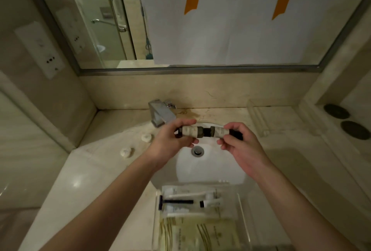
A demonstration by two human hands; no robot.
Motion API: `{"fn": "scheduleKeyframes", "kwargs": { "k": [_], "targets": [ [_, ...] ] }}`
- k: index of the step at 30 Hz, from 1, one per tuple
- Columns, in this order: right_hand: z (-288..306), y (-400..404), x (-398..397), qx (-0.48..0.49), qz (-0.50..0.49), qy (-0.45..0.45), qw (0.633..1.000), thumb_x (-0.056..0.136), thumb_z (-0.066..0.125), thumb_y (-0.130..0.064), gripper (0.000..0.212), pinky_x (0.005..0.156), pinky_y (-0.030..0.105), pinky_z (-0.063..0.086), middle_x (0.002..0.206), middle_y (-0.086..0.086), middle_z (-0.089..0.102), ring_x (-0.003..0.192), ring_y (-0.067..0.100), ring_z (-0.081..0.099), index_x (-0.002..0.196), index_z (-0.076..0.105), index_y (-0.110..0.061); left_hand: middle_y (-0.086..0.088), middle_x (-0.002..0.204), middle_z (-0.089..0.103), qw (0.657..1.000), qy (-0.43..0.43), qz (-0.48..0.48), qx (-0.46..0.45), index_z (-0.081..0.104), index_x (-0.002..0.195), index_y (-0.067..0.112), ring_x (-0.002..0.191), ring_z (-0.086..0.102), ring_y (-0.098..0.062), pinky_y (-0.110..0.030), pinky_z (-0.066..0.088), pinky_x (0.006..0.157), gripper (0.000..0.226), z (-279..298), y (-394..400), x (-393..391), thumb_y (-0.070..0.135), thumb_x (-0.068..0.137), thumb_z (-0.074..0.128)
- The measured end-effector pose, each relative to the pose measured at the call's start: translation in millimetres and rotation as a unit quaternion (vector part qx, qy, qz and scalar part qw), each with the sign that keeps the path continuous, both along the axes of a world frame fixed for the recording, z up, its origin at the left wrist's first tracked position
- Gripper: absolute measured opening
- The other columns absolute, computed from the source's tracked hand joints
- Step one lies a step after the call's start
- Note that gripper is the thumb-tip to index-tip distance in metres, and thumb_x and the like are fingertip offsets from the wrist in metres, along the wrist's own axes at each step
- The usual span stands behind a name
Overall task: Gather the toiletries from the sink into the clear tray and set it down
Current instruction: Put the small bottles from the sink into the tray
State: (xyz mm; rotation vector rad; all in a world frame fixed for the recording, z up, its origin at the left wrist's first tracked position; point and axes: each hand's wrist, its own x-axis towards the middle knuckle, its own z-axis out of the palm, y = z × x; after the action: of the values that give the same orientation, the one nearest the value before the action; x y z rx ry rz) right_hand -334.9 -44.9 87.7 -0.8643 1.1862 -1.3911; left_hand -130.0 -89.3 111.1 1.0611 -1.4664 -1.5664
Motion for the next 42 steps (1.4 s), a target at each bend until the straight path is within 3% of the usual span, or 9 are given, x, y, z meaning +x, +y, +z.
{"fn": "scheduleKeyframes", "kwargs": {
  "k": [8,14,17,21,24,28,31,34,42],
  "targets": [
    [17,36,18,-0.065,0.006,0.032,0.997,0.088,0.05,0.012,0.024,0.069,0.029,0.05,0.1,0.008,0.065,0.076,0.024,0.067,0.086,0.059,-0.01,0.0,0.093,0.064,0.998,0.001,0.016,-0.058,0.064,0.092,0.018,0.08,0.065,-0.007,-0.022,0.054,0.075,0.035,4,40,26,-0.014,0.078,0.065],
    [13,51,24,-0.082,0.02,0.082,0.993,0.087,0.051,0.012,0.028,0.066,0.028,0.051,0.104,0.013,0.064,0.076,0.024,0.067,0.098,0.06,-0.012,-0.002,0.089,0.062,0.997,-0.005,0.052,-0.053,0.061,0.086,0.016,0.078,0.063,-0.013,-0.024,0.056,0.073,0.032,-6,58,39,-0.014,0.075,0.067],
    [10,57,26,-0.075,0.037,0.106,0.991,0.084,0.055,0.012,0.028,0.072,0.03,0.051,0.106,0.018,0.064,0.079,0.024,0.068,0.094,0.063,-0.013,-0.003,0.089,0.063,0.998,-0.008,0.057,-0.034,0.061,0.085,0.014,0.077,0.066,-0.012,-0.024,0.056,0.072,0.03,-12,63,44,-0.014,0.075,0.068],
    [2,61,29,-0.055,0.047,0.145,0.987,0.076,0.068,0.004,0.03,0.078,0.035,0.053,0.106,0.011,0.065,0.088,0.03,0.065,0.086,0.064,-0.024,-0.004,0.088,0.065,0.998,-0.028,0.049,-0.04,0.059,0.085,0.008,0.076,0.065,-0.011,-0.024,0.056,0.072,0.028,-17,68,47,-0.016,0.073,0.068],
    [-12,69,28,-0.014,0.049,0.227,0.973,0.073,0.074,-0.001,0.032,0.081,0.033,0.054,0.097,0.006,0.064,0.088,0.023,0.063,0.09,0.061,-0.024,-0.001,0.087,0.068,0.993,-0.097,0.039,-0.052,0.059,0.084,0.007,0.077,0.065,-0.01,-0.025,0.057,0.073,0.028,-31,73,52,-0.013,0.07,0.072],
    [-50,88,28,0.056,0.101,0.316,0.942,0.073,0.075,-0.006,0.024,0.075,0.023,0.05,0.09,-0.002,0.064,0.083,0.01,0.061,0.088,0.062,-0.018,0.011,0.079,0.066,0.955,-0.268,0.011,-0.125,0.058,0.071,0.025,0.068,0.06,0.004,-0.009,0.044,0.066,0.035,-72,85,61,-0.004,0.064,0.077],
    [-86,100,30,0.087,0.131,0.354,0.922,0.071,0.077,-0.012,0.022,0.071,0.028,0.049,0.086,-0.002,0.065,0.08,0.013,0.061,0.083,0.06,-0.019,0.008,0.074,0.064,0.923,-0.353,-0.024,-0.152,0.065,0.078,0.013,0.07,0.06,-0.009,-0.023,0.048,0.066,0.018,-104,98,62,0.003,0.066,0.075],
    [-109,107,34,0.123,0.152,0.387,0.901,0.073,0.076,-0.018,0.021,0.072,0.03,0.051,0.09,-0.003,0.064,0.084,0.013,0.061,0.083,0.058,-0.022,-0.003,0.088,0.07,0.885,-0.438,-0.054,-0.147,0.065,0.089,0.011,0.082,0.062,-0.024,-0.028,0.047,0.068,0.016,-125,105,61,0.014,0.074,0.069],
    [-134,107,47,0.058,0.183,0.521,0.831,0.078,0.071,-0.023,0.021,0.083,0.026,0.048,0.103,-0.006,0.057,0.096,0.012,0.055,0.098,0.063,-0.023,-0.003,0.1,0.063,0.835,-0.5,-0.081,-0.217,0.058,0.084,0.015,0.09,0.059,-0.027,-0.028,0.041,0.068,0.004,-143,116,55,0.013,0.082,0.055]
  ]
}}
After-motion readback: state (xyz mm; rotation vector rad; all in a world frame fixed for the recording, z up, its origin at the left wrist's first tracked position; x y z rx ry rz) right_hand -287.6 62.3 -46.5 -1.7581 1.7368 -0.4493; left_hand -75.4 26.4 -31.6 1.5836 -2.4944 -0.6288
